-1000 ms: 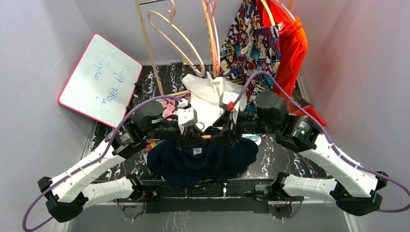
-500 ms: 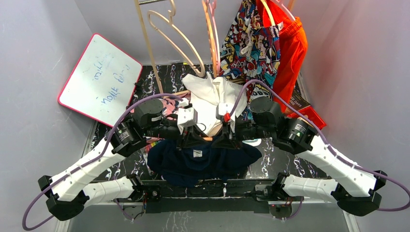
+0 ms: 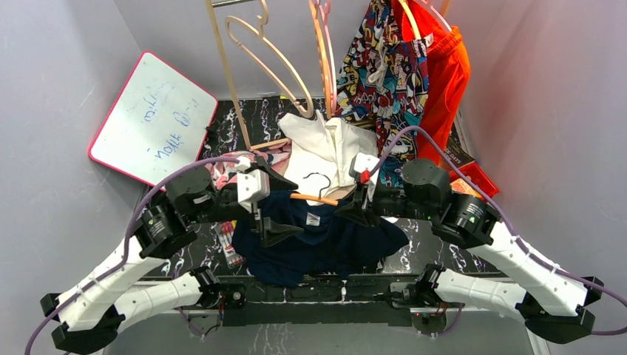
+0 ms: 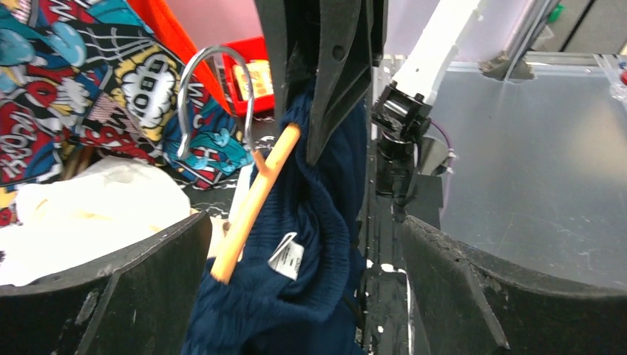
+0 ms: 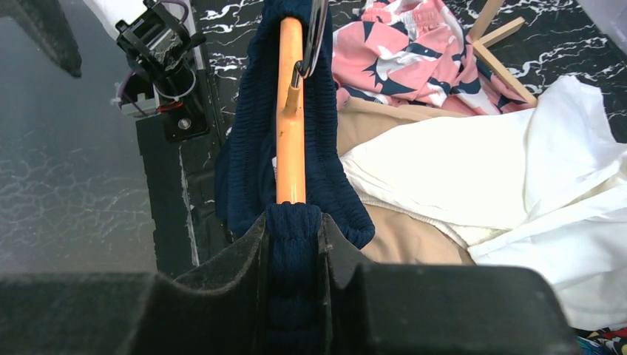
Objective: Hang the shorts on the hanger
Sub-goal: Hang the shorts on the hanger, then adjust the shorts on the hanger.
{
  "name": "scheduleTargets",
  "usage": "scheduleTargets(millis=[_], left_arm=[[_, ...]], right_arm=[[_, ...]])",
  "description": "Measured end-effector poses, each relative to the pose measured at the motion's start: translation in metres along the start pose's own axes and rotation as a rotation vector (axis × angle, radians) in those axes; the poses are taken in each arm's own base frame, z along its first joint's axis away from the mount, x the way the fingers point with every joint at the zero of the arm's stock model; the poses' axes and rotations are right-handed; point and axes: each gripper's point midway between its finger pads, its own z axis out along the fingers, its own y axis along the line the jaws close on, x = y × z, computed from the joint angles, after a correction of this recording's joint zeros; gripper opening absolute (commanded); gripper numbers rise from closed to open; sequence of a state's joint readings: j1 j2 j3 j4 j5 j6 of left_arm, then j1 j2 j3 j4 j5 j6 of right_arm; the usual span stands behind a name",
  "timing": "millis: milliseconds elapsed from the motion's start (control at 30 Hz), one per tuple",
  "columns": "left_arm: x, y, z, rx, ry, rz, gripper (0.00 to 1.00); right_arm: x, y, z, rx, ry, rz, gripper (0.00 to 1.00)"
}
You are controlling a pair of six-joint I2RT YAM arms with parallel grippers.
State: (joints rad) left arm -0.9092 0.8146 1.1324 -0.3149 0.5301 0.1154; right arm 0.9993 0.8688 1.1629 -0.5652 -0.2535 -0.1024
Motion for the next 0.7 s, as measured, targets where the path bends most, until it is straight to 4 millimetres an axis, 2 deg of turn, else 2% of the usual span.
scheduleTargets(millis=[267, 367, 600, 700], left_arm=[[-0.001, 0.008, -0.031, -0.13, -0.028, 0.087, 0.98], [-0.002, 0.011, -0.036, -0.155, -0.027, 0.12, 0.98], [0.014, 0.021, -0.024, -0.155, 0.047, 0.156, 0.94], [0.025, 0.022, -0.013, -0.112, 0.103, 0.149, 0.87]], right_arm=[[-0.009, 0.007, -0.02, 0.001, -0.053, -0.005, 0.0], [-0.008, 0.011, -0.025, -0.012, -0.044, 0.007, 0.0], [-0.013, 0.021, -0.039, -0.047, -0.028, 0.02, 0.0], [-0.019, 0.025, -0.044, -0.059, -0.042, 0.015, 0.0]])
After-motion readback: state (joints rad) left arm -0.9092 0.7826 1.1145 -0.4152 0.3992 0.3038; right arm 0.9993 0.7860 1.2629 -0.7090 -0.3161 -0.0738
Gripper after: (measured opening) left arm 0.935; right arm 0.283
